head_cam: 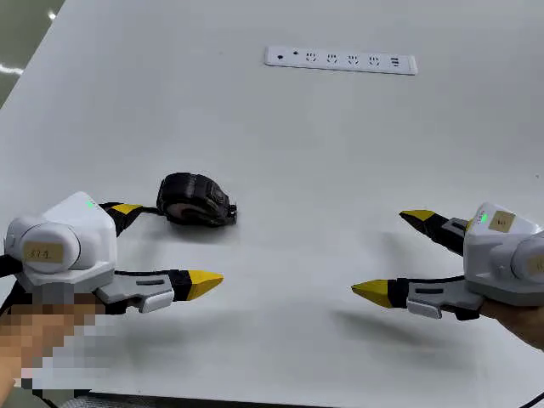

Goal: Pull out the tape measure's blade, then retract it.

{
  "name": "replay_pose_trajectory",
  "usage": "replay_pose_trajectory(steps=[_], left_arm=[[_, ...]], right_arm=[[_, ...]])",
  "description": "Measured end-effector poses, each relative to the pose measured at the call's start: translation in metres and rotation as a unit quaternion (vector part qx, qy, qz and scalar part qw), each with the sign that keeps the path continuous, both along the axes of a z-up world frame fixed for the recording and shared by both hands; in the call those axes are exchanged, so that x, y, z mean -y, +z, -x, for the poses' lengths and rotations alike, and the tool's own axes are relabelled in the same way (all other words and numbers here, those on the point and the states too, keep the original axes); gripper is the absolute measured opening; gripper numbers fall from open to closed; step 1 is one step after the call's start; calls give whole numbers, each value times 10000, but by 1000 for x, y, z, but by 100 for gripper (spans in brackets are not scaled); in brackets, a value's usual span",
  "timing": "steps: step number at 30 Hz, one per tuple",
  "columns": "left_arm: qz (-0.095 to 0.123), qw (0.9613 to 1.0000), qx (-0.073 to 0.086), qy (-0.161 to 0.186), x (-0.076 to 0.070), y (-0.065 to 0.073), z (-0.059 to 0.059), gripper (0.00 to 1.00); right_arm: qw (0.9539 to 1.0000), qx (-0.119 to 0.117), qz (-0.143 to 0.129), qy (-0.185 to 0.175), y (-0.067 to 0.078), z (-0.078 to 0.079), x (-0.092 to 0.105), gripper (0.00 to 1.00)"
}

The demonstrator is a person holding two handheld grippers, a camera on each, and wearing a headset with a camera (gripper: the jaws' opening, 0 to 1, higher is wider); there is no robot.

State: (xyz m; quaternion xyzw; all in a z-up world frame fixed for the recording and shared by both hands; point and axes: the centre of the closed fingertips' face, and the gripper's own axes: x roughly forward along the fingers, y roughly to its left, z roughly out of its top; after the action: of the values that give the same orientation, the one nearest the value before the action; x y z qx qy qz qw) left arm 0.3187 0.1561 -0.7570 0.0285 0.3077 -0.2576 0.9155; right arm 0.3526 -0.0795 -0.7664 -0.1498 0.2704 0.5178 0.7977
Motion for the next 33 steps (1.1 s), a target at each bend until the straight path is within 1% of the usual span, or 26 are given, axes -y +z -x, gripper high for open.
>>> replay_pose_trajectory(steps=[2, 7, 9, 11, 13, 15, 17, 19, 21, 23, 27, 30, 32, 33], left_arm=[[-12, 10000, 27, -17, 1, 0, 1, 94], [0, 10000, 66, -24, 1, 1, 6, 95], [-26, 9999, 101, -22, 1, 2, 8, 97], [-58, 9999, 130, -17, 0, 3, 9, 99], [-42, 9999, 139, -24, 0, 3, 9, 99], [13, 9999, 136, -45, 1, 4, 11, 99], [16, 9999, 111, -57, 2, 3, 12, 99], [13, 9999, 128, -66, 2, 4, 13, 99], [16, 9999, 150, -47, 2, 4, 13, 99], [37, 9999, 151, -46, 2, 5, 13, 99], [-6, 9997, 217, -97, 3, 7, 13, 99], [-15, 9995, 271, -136, 4, 9, 13, 99], [-72, 9996, 266, -112, 2, 10, 12, 99], [-65, 9995, 278, -125, 2, 10, 12, 99]], right_arm=[[10000, 31, 12, -30, 0, 1, 3, 86], [9999, 22, -57, -157, 1, 5, 7, 87], [9997, 41, -92, -207, 2, 5, 8, 88], [9994, -6, -122, -316, 1, 5, 9, 90], [9992, -27, -130, -368, 1, 5, 9, 92], [9992, 0, -158, -377, 2, 7, 9, 93], [9990, 58, -184, -405, 4, 7, 9, 96], [9986, 101, -243, -452, 5, 5, 10, 98], [9983, 50, -267, -508, 6, 7, 9, 99], [9982, 50, -277, -522, 6, 7, 10, 99], [9979, 62, -327, -548, 7, 8, 10, 99], [9980, 27, -326, -547, 5, 10, 10, 99], [9980, 39, -326, -544, 6, 12, 9, 99], [9979, 36, -360, -545, 7, 13, 8, 99]])
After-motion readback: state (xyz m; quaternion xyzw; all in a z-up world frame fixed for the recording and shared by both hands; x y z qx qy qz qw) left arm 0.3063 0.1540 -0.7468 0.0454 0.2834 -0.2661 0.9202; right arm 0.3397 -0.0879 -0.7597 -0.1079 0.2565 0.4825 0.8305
